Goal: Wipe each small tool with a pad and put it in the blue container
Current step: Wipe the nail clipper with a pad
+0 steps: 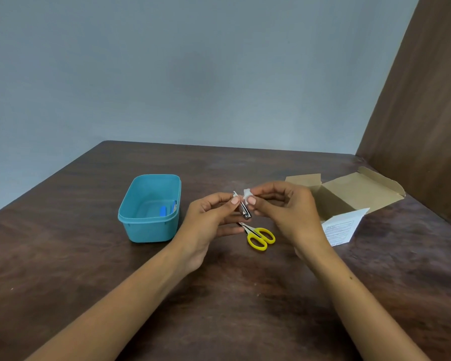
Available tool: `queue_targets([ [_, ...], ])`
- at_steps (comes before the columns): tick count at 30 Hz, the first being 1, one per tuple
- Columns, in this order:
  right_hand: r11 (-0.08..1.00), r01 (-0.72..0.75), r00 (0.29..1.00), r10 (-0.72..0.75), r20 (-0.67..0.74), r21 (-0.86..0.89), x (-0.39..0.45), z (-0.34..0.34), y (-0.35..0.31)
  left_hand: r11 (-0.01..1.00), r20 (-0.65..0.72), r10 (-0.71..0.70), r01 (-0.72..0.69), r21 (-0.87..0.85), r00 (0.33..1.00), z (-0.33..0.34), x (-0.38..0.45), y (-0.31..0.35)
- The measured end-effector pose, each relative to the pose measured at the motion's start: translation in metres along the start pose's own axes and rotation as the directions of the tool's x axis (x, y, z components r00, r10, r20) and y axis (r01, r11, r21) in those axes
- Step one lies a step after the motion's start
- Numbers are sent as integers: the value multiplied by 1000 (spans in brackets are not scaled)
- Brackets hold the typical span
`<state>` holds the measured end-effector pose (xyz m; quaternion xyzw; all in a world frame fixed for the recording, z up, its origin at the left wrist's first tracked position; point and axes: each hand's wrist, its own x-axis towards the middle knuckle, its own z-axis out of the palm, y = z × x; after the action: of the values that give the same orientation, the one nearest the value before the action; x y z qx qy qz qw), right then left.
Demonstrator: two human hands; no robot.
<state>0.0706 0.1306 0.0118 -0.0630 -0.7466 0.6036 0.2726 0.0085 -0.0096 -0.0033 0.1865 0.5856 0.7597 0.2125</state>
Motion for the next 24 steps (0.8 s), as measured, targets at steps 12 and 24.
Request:
queue_targets([
  [12,996,20,1000,-20,-3,-81,-1,2,2,941,109,-261,277,-194,959,1,4,2],
  [24,941,118,991,-130,-17,-316,-1,9,10,978,-15,-168,165,-127,986,-3,2,-3],
])
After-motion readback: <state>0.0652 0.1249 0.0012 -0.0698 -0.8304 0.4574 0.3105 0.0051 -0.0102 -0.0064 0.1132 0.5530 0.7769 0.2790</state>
